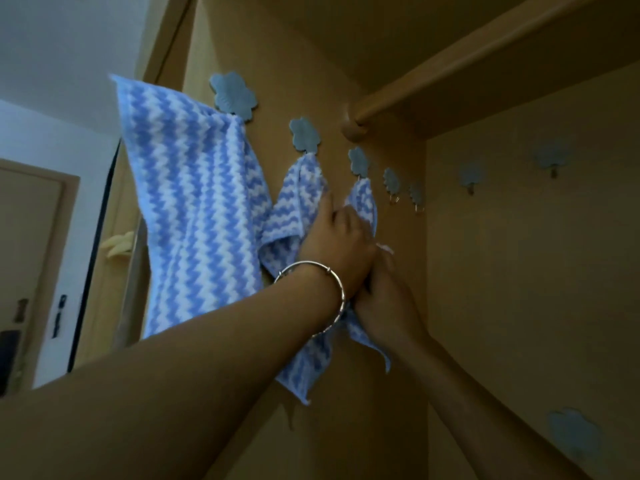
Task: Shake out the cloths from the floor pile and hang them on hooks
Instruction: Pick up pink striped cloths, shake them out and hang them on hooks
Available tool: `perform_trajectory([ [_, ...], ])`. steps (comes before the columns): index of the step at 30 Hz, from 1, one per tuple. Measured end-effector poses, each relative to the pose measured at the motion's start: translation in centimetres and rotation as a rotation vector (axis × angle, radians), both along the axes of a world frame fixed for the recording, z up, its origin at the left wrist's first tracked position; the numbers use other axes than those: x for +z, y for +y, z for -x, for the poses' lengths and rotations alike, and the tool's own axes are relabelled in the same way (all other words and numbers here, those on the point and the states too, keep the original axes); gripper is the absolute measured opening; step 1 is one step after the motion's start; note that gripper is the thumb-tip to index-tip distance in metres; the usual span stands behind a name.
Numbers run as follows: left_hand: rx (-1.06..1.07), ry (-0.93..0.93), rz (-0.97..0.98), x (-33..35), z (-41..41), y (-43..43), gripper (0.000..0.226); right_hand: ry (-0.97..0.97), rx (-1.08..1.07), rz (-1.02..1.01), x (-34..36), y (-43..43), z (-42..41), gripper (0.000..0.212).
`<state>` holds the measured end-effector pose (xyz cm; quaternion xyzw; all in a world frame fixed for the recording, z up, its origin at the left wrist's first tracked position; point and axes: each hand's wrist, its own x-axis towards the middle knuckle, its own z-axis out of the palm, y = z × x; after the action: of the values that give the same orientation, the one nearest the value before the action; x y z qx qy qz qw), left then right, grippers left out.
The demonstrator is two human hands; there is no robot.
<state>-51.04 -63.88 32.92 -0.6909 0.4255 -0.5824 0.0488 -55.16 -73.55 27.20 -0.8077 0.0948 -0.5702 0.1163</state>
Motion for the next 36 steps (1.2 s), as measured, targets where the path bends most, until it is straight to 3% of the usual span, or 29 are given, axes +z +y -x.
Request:
perform_trajectory([
  [5,-0.034,0.024,-0.01,-3.1,-0.6,0.5,0.059,0.063,-0.022,-0.046,-2.8,0.1,0.2,0.05],
  [12,-0.188,0.241,-0.104,-6.1,1.5,3.8,0.053,0.198,-0.039,-0.159,-7.2,3.7,1.9,0.062],
  [16,-0.297,0.26,-0.313,-10.0,2.3,8.0,0.054,0.374,-0.097,-0.358,-11.4,7.3,2.4,0.047],
  [21,-0.293,0.442,-0.509,-15.8,1.3,19.5,0.053,0.459,-0.09,-0.345,-17.1,14.7,0.3,0.065],
  [24,-0.082,0.556,-0.526,-18.9,0.1,29.1,0.059,0.527,-0.091,-0.307,-20.2,20.7,-0.5,0.062],
  [27,0.182,0.664,-0.464,-21.0,-0.2,39.5,0.062,0.606,0.042,-0.22,-21.8,29.1,-0.3,0.063],
  [33,0.549,0.846,-0.222,-23.7,4.1,59.7,0.062,0.726,0.494,0.075,-20.4,50.9,-2.3,0.05],
  [36,0.721,0.888,-0.125,-24.4,7.8,69.1,0.061,0.817,0.722,0.17,-19.7,61.9,-1.8,0.053],
])
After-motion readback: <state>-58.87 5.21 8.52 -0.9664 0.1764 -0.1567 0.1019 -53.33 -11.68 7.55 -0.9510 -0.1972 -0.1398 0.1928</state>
